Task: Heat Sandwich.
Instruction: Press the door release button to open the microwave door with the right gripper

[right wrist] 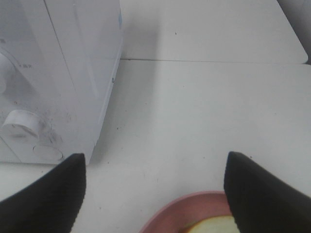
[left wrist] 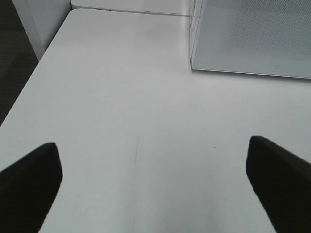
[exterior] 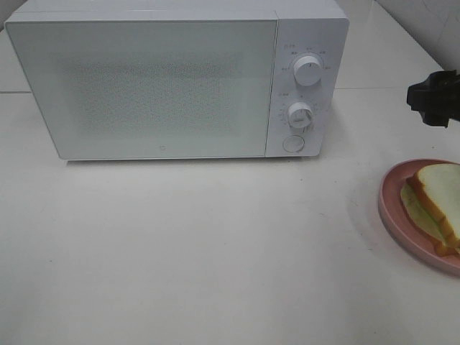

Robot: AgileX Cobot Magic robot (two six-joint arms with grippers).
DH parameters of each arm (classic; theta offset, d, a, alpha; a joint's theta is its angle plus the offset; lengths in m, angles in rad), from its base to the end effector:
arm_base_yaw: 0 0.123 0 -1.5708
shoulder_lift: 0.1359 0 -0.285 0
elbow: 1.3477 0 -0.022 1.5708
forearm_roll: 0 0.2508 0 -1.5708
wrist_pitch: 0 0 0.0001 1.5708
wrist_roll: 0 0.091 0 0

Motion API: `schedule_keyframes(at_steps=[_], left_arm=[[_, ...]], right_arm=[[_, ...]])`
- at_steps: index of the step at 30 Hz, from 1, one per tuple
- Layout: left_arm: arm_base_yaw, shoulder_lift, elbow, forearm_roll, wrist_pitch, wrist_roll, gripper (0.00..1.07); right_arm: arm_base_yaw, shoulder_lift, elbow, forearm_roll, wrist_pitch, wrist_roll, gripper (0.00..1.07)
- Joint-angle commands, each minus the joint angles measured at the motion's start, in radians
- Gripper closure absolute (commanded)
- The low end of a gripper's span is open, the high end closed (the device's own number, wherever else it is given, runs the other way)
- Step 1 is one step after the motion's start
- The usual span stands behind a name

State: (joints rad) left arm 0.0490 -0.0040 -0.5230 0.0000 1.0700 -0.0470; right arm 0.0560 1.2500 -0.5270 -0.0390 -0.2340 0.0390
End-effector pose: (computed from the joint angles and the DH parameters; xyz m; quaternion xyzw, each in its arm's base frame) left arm -0.0086 -0.0004 0.2829 -0.0407 0.8476 0.0005 0.5291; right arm 0.2457 0.0146 0.2362 -0.0254 0.8336 0.0195 0.5514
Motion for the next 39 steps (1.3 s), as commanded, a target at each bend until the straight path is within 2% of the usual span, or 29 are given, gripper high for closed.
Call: schedule_keyframes(at_steps=[1, 4, 6, 10, 11, 12, 14, 16, 20, 27, 33, 39], left_arm=[[-0.001, -0.026, 0.001, 0.0, -0.01, 0.0, 0.09], [-0.001, -0.026, 0.001, 0.0, -0.01, 0.0, 0.09], [-0.001, -0.026, 0.001, 0.0, -0.01, 0.0, 0.09], [-0.001, -0.026, 0.001, 0.0, -0.01, 0.0, 0.09], [-0.001, -0.026, 0.001, 0.0, -0.01, 0.0, 0.09], [-0.001, -0.026, 0.001, 0.0, -0.01, 0.0, 0.09], [-0.001, -0.026, 0.001, 0.0, -0.01, 0.0, 0.09], [-0.001, -0.026, 0.001, 0.0, -0.01, 0.0, 0.09], [-0.001, -0.026, 0.001, 0.0, -0.01, 0.0, 0.09], [-0.001, -0.026, 0.001, 0.0, -0.01, 0.0, 0.09], [-0.001, -0.026, 0.001, 0.0, -0.01, 0.0, 0.09], [-0.001, -0.026, 0.001, 0.0, -0.01, 0.0, 0.09]], right_arm=[[-0.005, 0.025, 0.014, -0.005, -0.103, 0.006, 0.31], [0.002, 0.054, 0.08, 0.027, -0.283, 0.003, 0.31], [0.014, 0.058, 0.099, 0.052, -0.318, -0.007, 0.31], [0.098, 0.058, 0.17, 0.19, -0.465, -0.153, 0.31], [0.098, 0.058, 0.17, 0.19, -0.465, -0.153, 0.31], [0.141, 0.058, 0.194, 0.269, -0.509, -0.202, 0.31], [0.181, 0.058, 0.213, 0.335, -0.545, -0.235, 0.31], [0.197, 0.058, 0.222, 0.355, -0.559, -0.246, 0.31], [0.297, 0.058, 0.257, 0.446, -0.626, -0.292, 0.31], [0.42, 0.058, 0.285, 0.547, -0.683, -0.333, 0.31], [0.49, 0.069, 0.285, 0.588, -0.696, -0.339, 0.31], [0.551, 0.189, 0.285, 0.6, -0.757, -0.311, 0.31]])
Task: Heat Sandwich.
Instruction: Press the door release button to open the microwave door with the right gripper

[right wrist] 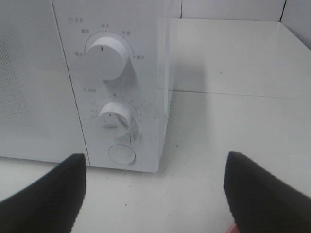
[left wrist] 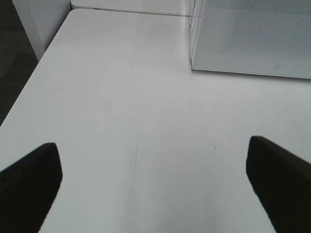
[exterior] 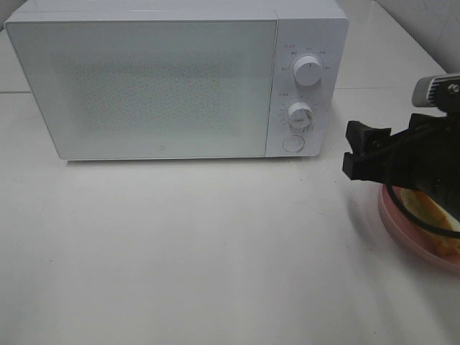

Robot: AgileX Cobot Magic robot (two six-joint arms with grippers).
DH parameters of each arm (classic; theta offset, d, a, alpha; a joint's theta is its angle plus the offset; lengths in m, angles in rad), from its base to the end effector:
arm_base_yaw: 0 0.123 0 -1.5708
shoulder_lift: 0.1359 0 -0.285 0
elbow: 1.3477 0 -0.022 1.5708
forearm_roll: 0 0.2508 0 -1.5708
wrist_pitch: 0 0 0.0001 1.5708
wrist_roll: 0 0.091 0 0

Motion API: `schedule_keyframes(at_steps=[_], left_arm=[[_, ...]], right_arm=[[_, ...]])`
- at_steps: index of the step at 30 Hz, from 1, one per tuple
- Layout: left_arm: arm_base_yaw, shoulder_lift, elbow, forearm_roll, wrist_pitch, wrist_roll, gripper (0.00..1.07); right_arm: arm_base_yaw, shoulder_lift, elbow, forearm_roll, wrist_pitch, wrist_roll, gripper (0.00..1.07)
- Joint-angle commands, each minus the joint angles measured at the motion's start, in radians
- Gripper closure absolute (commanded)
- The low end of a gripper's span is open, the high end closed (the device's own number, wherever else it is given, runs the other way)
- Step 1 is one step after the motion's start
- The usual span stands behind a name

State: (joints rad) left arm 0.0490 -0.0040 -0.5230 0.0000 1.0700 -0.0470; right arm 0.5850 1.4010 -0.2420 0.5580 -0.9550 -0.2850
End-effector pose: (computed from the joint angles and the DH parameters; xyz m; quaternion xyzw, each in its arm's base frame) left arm -0.0086 -0.0004 0.2829 -0.0407 0.8476 0.0005 0.5291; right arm 0.1969 0.0833 0.1821 -0.0594 0.7644 0.0339 0.6411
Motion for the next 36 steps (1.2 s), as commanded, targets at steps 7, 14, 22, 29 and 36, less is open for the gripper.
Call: schedule_keyframes(at_steps=[7, 14, 22, 29, 36], left_arm=[[-0.001, -0.026, 0.001, 0.0, -0.01, 0.0, 0.09], [-0.001, -0.026, 0.001, 0.0, -0.01, 0.0, 0.09], [-0.001, -0.026, 0.001, 0.0, -0.01, 0.0, 0.09], [-0.001, -0.026, 0.001, 0.0, -0.01, 0.0, 0.09], [-0.001, -0.026, 0.001, 0.0, -0.01, 0.0, 0.09]], right_arm=[[0.088, 0.143, 0.0, 0.027, -0.111, 0.061, 0.31], [0.152, 0.248, 0.0, 0.104, -0.176, 0.083, 0.31], [0.152, 0.256, 0.0, 0.108, -0.191, 0.227, 0.33], [0.152, 0.256, 0.0, 0.108, -0.206, 0.487, 0.33], [0.152, 0.256, 0.0, 0.108, -0.179, 0.863, 0.34]])
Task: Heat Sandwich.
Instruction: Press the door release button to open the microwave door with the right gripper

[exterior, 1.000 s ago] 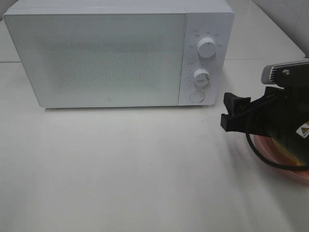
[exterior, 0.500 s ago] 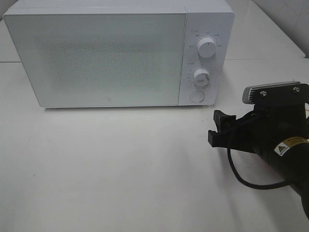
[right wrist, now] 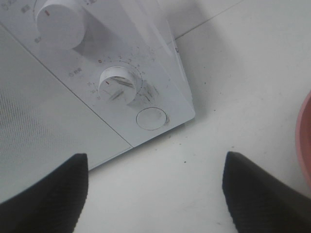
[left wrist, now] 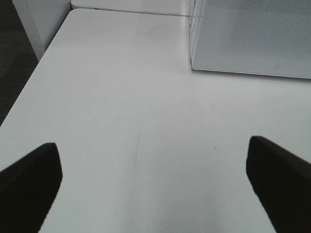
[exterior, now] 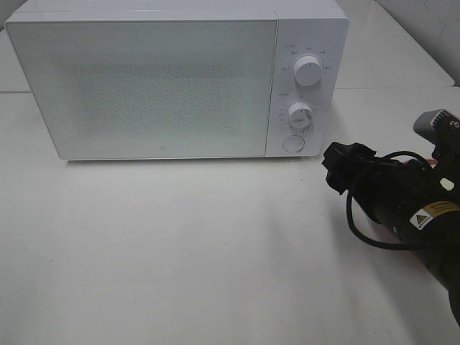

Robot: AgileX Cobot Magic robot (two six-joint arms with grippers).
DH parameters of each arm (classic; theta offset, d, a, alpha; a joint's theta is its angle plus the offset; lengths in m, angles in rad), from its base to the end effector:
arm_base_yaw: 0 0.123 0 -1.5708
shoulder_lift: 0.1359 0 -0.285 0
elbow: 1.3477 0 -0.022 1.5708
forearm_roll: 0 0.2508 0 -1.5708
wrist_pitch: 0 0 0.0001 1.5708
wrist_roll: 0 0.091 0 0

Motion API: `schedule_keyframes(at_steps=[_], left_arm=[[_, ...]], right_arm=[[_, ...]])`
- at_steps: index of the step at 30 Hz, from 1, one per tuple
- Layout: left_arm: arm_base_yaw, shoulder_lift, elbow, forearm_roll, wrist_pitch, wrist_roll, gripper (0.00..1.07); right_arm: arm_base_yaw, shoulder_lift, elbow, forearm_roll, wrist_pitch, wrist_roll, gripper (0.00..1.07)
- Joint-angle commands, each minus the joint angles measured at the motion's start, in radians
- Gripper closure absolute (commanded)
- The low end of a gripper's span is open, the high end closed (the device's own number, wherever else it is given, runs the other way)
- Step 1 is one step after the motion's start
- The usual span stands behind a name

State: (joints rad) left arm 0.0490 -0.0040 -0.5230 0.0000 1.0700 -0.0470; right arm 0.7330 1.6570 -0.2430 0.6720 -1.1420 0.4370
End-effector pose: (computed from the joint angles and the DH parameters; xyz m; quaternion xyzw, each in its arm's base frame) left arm -0.0086 -0.0004 0.2829 -0.0407 0.8476 0.0005 0.5291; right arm 0.1955 0.1067 0.1418 0.1867 0.7622 0.2137 0.5819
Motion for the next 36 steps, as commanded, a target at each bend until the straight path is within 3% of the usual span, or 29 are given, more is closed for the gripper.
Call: schedule_keyframes(at_steps=[1, 11, 17, 21, 25, 26, 28, 30, 31, 36], left_arm=[[-0.001, -0.026, 0.001, 0.0, -0.01, 0.0, 0.09], [-0.001, -0.026, 0.001, 0.0, -0.01, 0.0, 0.09], [-0.001, -0.026, 0.001, 0.0, -0.01, 0.0, 0.09], [-0.001, -0.026, 0.001, 0.0, -0.01, 0.0, 0.09], [-0.001, -0.026, 0.001, 0.0, -0.01, 0.0, 0.09], [-0.001, -0.026, 0.001, 0.0, -0.01, 0.0, 0.09], [-0.001, -0.026, 0.001, 0.0, -0.01, 0.0, 0.09], [-0.001, -0.026, 0.001, 0.0, -0.01, 0.0, 0.09], [-0.001, -0.026, 0.001, 0.0, -0.01, 0.0, 0.09], [-0.001, -0.026, 0.001, 0.0, -0.01, 0.0, 0.09]], right_arm=[[0.004, 0.0, 0.001, -0.006, 0.014, 0.187, 0.34], [0.004, 0.0, 0.001, -0.006, 0.019, 0.579, 0.34], [0.004, 0.0, 0.001, -0.006, 0.024, 0.803, 0.41], [0.004, 0.0, 0.001, -0.006, 0.051, 0.848, 0.51], [0.004, 0.0, 0.001, -0.006, 0.084, 0.91, 0.72], [0.004, 0.0, 0.001, -0.006, 0.084, 0.91, 0.72], [0.004, 0.0, 0.001, -0.006, 0.095, 0.924, 0.89], [0.004, 0.0, 0.001, -0.006, 0.097, 0.924, 0.93], [0.004, 0.0, 0.001, -0.01, 0.096, 0.923, 1.04], [0.004, 0.0, 0.001, -0.026, 0.095, 0.921, 1.07]])
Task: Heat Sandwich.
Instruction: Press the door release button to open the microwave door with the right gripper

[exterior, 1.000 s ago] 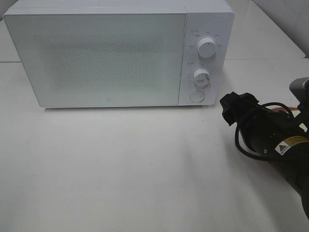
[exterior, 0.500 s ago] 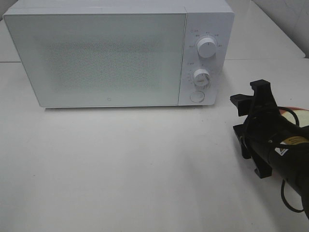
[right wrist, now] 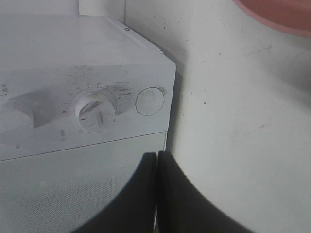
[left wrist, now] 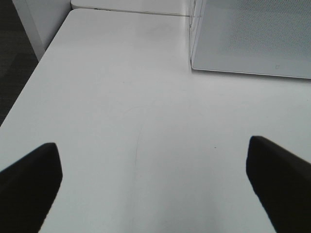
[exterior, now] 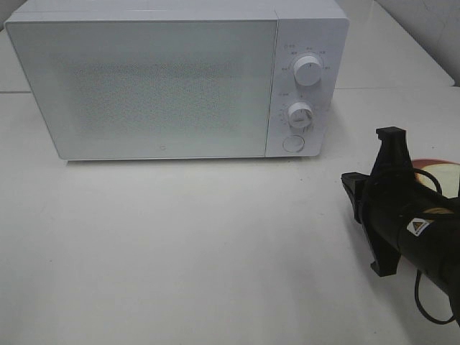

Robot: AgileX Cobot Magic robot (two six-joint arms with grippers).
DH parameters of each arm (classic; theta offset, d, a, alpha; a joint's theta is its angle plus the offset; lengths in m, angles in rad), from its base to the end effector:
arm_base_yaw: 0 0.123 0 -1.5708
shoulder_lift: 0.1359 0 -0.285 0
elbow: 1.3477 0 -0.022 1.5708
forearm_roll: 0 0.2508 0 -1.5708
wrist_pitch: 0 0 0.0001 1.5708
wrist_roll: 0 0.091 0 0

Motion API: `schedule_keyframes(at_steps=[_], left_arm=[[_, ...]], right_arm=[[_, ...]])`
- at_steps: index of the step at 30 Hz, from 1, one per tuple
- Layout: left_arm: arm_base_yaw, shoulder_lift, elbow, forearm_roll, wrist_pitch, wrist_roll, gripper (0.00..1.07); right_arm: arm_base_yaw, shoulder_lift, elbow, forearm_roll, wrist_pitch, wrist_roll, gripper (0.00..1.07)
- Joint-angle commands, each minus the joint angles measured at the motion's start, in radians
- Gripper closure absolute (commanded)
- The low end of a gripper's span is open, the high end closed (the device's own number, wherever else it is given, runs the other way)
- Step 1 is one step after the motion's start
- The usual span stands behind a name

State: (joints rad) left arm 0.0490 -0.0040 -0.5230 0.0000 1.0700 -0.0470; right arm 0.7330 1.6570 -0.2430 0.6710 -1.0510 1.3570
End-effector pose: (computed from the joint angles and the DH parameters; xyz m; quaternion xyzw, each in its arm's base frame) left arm -0.0086 -0.0004 0.2829 -0.0407 0.8476 0.0005 0.5291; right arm 0.1931 0.1078 0.1339 0.5194 0.6238 0.4277 0.3977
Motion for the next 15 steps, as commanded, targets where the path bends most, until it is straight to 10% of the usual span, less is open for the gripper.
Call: schedule_keyframes(at_steps=[1, 15], left_arm=[[-0.001, -0.026, 0.001, 0.0, -0.01, 0.0, 0.09], [-0.001, -0.026, 0.001, 0.0, -0.01, 0.0, 0.09]], right_arm=[[0.004, 0.0, 0.001, -0.038, 0.004, 0.001, 1.07], [0.004, 0.001, -0.014, -0.073, 0.012, 0.015, 1.07]])
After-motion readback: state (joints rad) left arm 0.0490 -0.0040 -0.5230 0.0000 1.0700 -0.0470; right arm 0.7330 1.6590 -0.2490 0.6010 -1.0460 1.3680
